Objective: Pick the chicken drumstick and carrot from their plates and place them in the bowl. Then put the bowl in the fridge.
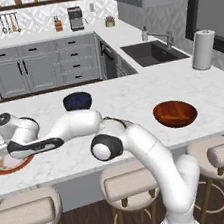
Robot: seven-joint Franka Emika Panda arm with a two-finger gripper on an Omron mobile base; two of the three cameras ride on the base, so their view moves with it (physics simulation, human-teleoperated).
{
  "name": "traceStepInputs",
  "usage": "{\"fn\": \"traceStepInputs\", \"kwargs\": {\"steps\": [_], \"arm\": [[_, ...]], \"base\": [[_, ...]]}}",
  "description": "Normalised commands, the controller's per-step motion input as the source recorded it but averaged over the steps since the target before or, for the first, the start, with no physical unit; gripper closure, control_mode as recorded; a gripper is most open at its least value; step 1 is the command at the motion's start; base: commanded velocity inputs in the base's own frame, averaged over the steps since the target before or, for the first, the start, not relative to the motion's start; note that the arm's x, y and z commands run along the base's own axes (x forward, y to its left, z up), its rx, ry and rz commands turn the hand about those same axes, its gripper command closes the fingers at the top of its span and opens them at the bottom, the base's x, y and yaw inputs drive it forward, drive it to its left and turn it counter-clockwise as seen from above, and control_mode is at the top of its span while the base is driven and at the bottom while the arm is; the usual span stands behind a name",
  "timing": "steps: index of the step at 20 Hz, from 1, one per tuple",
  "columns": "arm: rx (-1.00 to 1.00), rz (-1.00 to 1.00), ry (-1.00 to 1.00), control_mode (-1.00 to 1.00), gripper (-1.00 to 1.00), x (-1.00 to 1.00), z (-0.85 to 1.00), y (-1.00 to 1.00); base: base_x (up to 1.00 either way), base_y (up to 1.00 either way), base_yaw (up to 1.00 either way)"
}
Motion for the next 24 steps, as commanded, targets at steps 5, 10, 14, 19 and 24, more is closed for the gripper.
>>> {"fn": "traceStepInputs", "kwargs": {"steps": [5, 10, 14, 19, 24], "arm": [[-0.09, 0.0, -0.1, -1.0, 1.0, -0.89, 0.59, -0.69], [-0.04, 0.0, -0.08, -1.0, 1.0, -0.56, 0.25, -1.0], [0.0, 0.0, -0.05, -1.0, 1.0, -0.43, 0.54, -1.0], [0.0, 0.0, -0.03, -1.0, 1.0, -0.37, 0.7, -1.0], [0.04, 0.0, 0.03, -1.0, 1.0, -0.45, 0.5, -1.0]], "base": [[0.0, 0.0, 0.0], [0.0, 0.0, 0.0], [0.0, 0.0, 0.0], [0.0, 0.0, 0.0], [0.0, 0.0, 0.0]]}}
